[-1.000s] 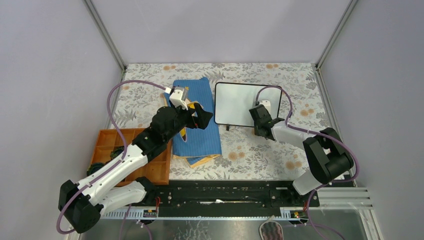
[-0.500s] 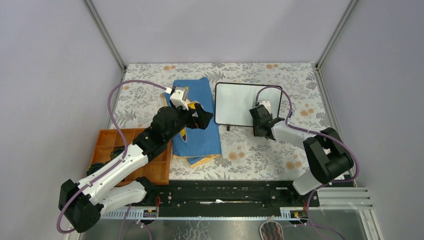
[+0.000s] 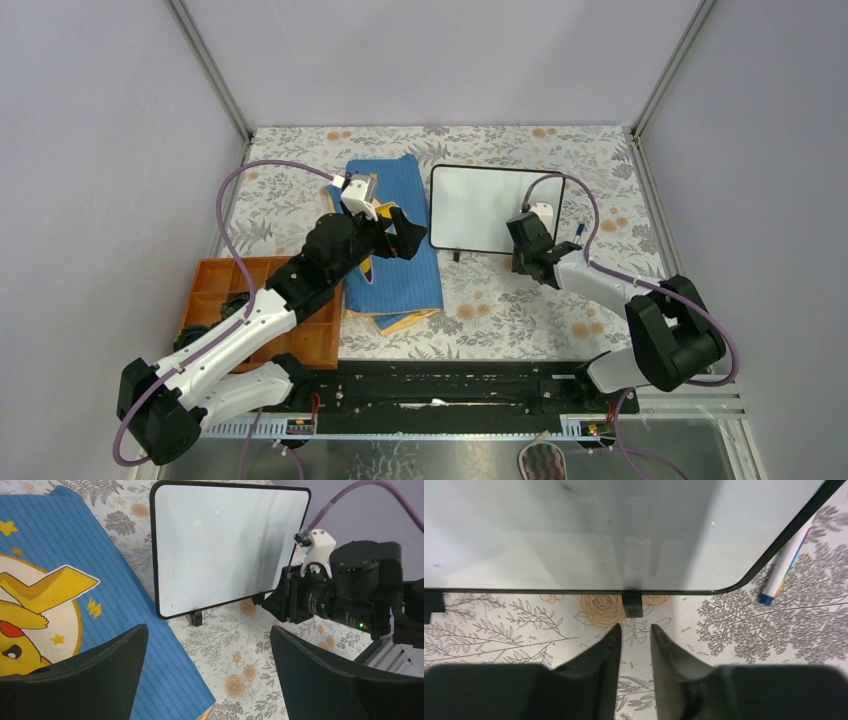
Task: Write a sentence on the whiteboard
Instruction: Move the whiteboard stand to the center of the board, then adjust the whiteboard stand at the center of the board.
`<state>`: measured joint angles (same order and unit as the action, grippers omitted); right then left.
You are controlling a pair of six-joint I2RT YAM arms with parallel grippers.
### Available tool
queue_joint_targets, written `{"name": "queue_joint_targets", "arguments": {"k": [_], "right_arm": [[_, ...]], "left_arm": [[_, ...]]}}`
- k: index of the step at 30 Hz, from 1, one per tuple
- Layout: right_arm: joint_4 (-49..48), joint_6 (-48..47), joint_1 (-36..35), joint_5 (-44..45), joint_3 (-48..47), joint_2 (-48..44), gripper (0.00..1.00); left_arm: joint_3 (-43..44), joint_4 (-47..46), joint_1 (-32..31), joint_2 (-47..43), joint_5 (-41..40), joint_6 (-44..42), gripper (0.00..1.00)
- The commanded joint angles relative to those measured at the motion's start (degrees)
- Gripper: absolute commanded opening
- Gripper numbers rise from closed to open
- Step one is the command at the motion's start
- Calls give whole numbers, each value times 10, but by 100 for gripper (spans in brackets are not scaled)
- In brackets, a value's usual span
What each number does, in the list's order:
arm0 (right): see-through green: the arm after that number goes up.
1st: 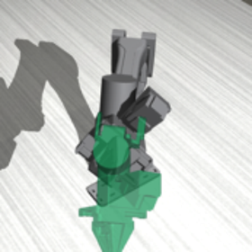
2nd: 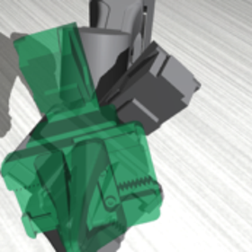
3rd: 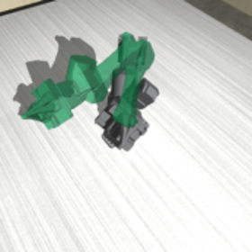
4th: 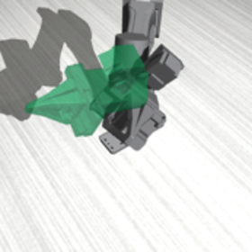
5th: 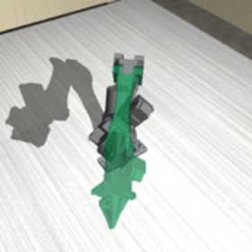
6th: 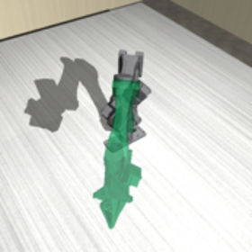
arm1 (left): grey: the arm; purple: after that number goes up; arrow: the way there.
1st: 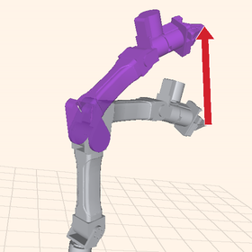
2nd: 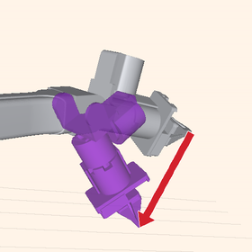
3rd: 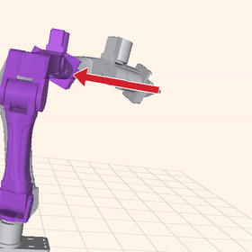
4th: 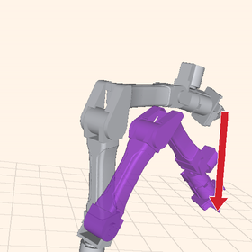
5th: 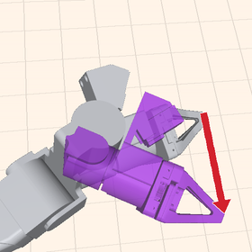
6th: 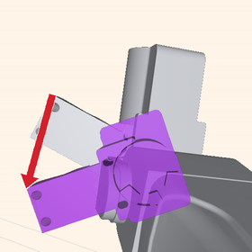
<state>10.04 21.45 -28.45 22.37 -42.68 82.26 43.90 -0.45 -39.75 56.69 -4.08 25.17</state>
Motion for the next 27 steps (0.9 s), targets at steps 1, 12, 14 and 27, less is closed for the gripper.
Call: {"name": "queue_joint_targets", "arguments": {"k": [1,12,14,27], "right_arm": [[-44,79,2,-29,46,-18,29],[-68,134,2,7,75,-13,0],[-72,138,4,12,71,-3,0],[-95,128,46,7,48,34,0]], "left_arm": [[7,-26,-3,-3,-6,-12,99],[8,-24,-7,-2,-10,-13,99],[8,-24,-6,-4,-13,-13,99],[8,-23,-8,-3,-15,-15,99]]}}
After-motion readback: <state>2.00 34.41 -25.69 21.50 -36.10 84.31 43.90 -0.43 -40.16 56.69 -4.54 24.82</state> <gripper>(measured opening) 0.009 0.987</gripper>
